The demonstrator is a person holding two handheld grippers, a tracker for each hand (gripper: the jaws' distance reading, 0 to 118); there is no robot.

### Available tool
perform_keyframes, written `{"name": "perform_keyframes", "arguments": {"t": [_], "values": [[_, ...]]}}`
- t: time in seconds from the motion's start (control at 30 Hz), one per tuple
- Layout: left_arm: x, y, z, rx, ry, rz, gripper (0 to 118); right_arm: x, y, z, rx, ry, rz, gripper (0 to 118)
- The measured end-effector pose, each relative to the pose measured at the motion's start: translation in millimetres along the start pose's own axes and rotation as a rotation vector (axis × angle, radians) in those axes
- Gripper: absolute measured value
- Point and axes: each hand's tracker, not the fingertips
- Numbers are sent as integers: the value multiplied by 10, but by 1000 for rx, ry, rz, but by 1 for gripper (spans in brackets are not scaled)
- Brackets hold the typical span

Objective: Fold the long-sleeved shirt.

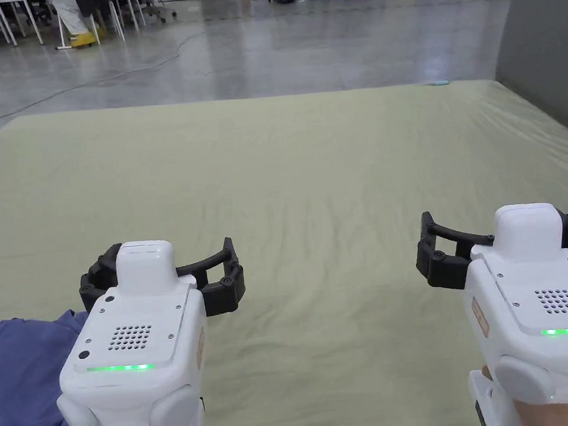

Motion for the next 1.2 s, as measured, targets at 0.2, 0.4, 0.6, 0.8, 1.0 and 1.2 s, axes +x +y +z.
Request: {"name": "perform_keyframes", "arguments": {"t": [0.2, 0.4, 0.6, 0.8, 1.0, 1.2], "values": [[-9, -3, 12, -1, 3, 10, 118, 11, 11, 14, 4, -11, -7, 118], [-8, 10, 22, 11, 13, 21, 118, 9, -13, 18, 2, -12, 5, 118], [12, 8, 30, 11, 9, 18, 118, 13, -7, 26, 8, -11, -16, 118], [37, 3, 35, 9, 1, 5, 118, -2, -2, 36, 1, -14, -1, 118], [49, 3, 30, 9, 6, -3, 118, 4, -5, 51, 6, 3, -2, 118], [47, -13, 41, 11, 7, -8, 118, -31, -2, 51, 10, 0, 26, 118]]}}
